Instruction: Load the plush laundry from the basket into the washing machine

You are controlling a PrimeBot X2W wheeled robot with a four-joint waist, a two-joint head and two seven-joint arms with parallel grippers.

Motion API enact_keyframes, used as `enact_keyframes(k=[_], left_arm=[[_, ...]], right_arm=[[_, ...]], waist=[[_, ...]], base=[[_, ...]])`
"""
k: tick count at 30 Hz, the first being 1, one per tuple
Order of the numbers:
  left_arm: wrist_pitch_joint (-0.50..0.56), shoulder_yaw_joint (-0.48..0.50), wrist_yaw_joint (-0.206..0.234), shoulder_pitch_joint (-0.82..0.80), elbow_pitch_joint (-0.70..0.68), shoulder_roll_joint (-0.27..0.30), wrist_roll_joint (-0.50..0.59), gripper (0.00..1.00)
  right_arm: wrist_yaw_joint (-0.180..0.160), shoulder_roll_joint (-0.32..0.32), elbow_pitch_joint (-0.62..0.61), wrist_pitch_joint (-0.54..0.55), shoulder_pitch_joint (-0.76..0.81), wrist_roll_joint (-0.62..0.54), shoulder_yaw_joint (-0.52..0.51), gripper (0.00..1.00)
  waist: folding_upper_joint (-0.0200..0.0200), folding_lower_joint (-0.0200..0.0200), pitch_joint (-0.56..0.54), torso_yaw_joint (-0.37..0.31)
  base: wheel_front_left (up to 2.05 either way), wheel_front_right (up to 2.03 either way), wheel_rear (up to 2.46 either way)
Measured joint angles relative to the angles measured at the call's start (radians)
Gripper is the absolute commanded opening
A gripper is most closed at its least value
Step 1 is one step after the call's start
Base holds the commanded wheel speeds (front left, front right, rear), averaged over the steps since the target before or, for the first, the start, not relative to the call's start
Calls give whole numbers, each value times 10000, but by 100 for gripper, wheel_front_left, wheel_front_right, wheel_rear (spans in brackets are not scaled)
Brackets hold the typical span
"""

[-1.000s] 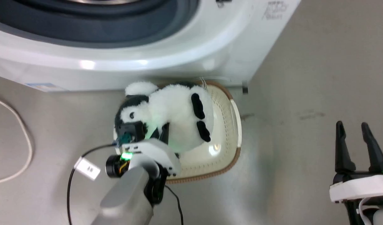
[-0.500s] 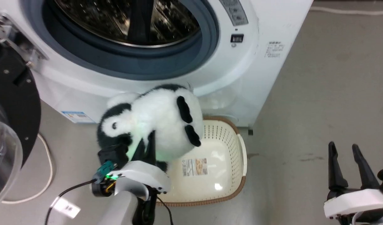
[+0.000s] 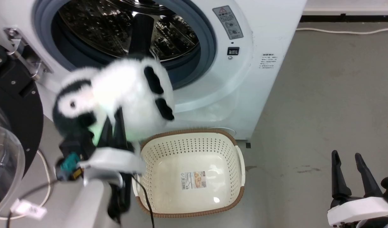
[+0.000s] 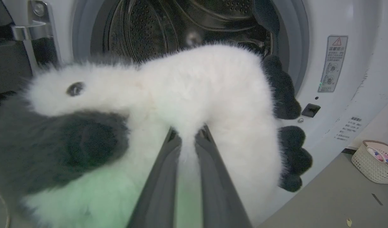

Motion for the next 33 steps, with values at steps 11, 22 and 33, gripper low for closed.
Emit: enact_keyframes(k=[11,22,33], left_arm=[[-2,257,-309,-2670,1766,623,504,0],[63,763,-268,-6131,2821,1315,667,0],[805,1057,-146,-8757,3097,2071,612,0]], right_arm=[[0,0,-98,0,-222,10,27,100],[0,2,-593,27,-1121,-161,313,100],[0,2,-771,-69,-1543,-38,418,100]], waist=[[0,1,875,-458],[0,3,3018,-1097],[0,3,4836,-1707]], base=[[0,0,0],[0,0,0],[0,0,0]])
